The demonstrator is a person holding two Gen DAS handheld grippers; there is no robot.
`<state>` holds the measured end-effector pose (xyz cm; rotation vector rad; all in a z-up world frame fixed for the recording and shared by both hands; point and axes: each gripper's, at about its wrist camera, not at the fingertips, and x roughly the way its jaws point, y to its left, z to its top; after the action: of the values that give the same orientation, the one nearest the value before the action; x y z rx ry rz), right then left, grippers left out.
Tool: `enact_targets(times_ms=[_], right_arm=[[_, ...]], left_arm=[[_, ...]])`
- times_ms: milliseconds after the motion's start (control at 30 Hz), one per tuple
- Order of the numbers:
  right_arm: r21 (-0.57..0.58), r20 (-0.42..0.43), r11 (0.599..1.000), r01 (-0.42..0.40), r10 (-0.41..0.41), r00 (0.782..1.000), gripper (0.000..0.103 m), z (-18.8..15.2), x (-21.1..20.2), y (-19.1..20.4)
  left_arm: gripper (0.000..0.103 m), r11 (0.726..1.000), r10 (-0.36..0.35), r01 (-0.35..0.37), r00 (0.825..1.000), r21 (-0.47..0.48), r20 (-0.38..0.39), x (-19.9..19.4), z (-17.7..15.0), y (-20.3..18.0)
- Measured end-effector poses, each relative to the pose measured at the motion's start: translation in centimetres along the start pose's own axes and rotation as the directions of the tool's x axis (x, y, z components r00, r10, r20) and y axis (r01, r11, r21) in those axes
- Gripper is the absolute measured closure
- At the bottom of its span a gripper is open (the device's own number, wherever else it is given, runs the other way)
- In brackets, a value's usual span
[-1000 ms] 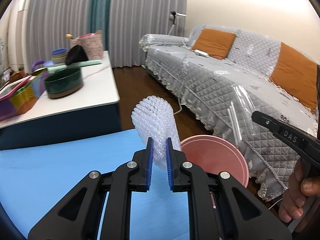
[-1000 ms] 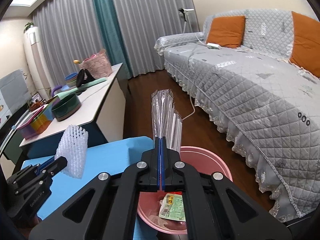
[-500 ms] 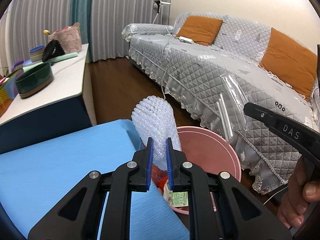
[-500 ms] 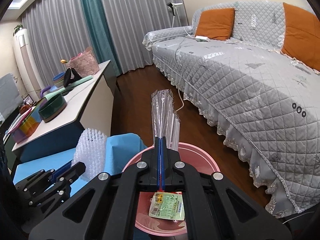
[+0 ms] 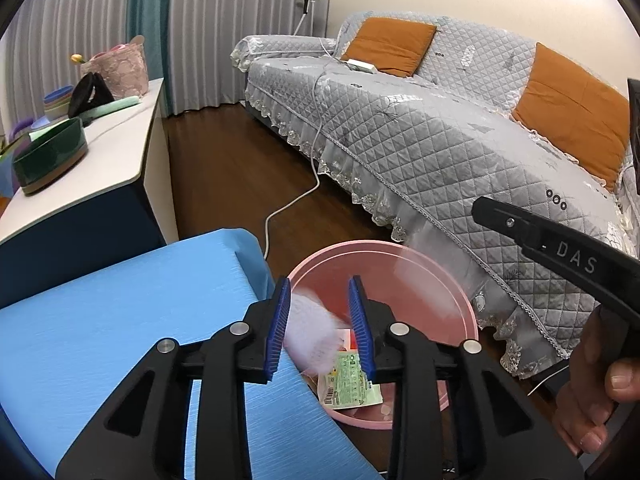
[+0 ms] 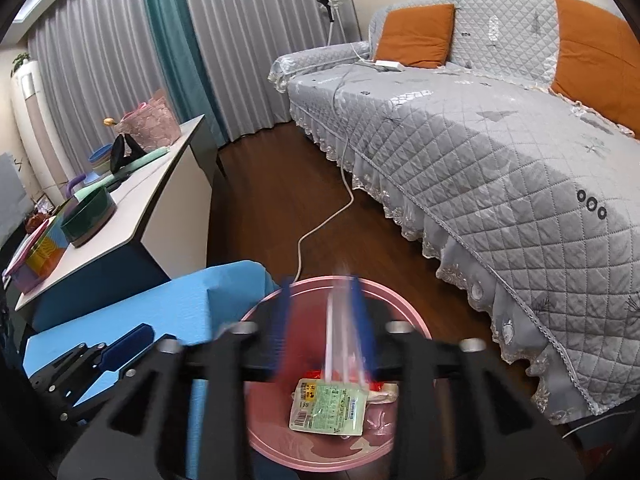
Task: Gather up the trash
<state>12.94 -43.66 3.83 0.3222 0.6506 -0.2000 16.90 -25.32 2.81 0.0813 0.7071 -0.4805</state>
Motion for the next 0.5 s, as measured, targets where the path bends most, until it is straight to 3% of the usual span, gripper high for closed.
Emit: enact_targets(times_ms=[267, 500], right_arm=[[0.026, 0.005, 1.0, 0.0, 0.0, 1.0, 0.056, 0.2, -0.3, -0.2], [0.019, 0.027, 1.0, -0.005, 0.005, 1.0, 0.047, 0.3, -1.4, 0.6]], left_arm=[[0.061, 1.0, 0.012, -0.012, 1.0, -0.018, 0.017, -1.2, 0.2, 0.7], [0.053, 0.999, 0.029, -0.027, 0.998, -0.033, 0.052, -3.9, 0.5, 1.7]])
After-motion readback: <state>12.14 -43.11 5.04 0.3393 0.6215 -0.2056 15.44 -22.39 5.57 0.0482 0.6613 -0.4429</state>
